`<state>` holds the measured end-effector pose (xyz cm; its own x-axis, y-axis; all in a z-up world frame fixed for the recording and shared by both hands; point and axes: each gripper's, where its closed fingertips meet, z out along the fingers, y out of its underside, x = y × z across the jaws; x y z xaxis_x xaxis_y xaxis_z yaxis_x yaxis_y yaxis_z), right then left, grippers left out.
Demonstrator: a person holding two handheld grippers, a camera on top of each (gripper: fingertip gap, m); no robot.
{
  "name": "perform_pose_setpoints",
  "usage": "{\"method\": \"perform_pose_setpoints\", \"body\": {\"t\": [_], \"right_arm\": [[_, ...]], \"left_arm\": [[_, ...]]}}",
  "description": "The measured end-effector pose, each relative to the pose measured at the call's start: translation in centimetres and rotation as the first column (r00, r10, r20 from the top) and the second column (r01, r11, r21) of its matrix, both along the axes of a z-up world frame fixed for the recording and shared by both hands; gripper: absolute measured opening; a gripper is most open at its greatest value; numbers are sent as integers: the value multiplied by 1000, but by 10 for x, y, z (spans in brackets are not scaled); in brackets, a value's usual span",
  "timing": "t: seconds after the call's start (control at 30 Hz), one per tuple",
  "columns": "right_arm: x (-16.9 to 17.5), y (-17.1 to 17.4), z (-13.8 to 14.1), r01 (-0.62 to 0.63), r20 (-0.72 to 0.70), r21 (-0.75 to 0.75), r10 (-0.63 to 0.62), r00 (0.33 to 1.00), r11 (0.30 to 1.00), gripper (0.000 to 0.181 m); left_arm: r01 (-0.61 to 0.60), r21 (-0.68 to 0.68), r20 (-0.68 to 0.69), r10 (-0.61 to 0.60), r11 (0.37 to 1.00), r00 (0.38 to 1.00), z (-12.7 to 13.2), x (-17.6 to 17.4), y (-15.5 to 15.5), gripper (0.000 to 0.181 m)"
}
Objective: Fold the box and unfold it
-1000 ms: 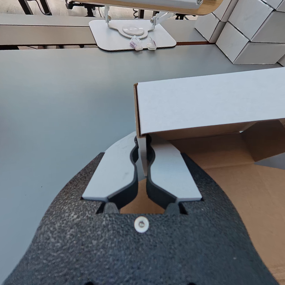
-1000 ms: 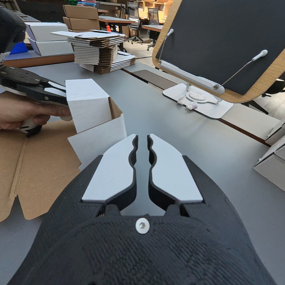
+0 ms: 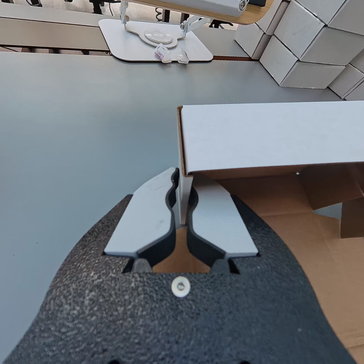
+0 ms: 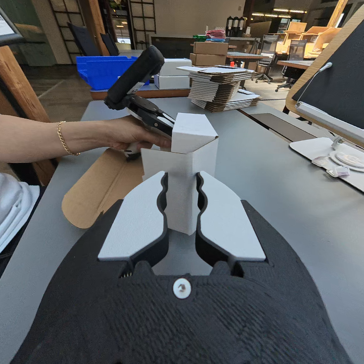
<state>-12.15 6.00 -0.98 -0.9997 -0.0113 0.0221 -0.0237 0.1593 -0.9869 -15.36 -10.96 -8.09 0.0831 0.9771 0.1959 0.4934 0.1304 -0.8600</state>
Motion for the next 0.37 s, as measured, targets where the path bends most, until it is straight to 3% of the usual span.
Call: {"method": "perform_pose_setpoints", "body": {"t": [0.03,0.2,0.37], "right_arm": [[1,-1,-2,-3,6,5,3,1000,1000,27],[-6,-11,-14,73,-40,82,-70,997,994,31],[1,-22,-7,176,-64,44,-173,983,983,32]], "left_arm": [[0,3,0,0,1000,1000,0,0,0,7],[-1,-50,-5,0,999,1000,0,0,2,6],[-11,-37,-2,11,999,1000,0,0,0,6]]}}
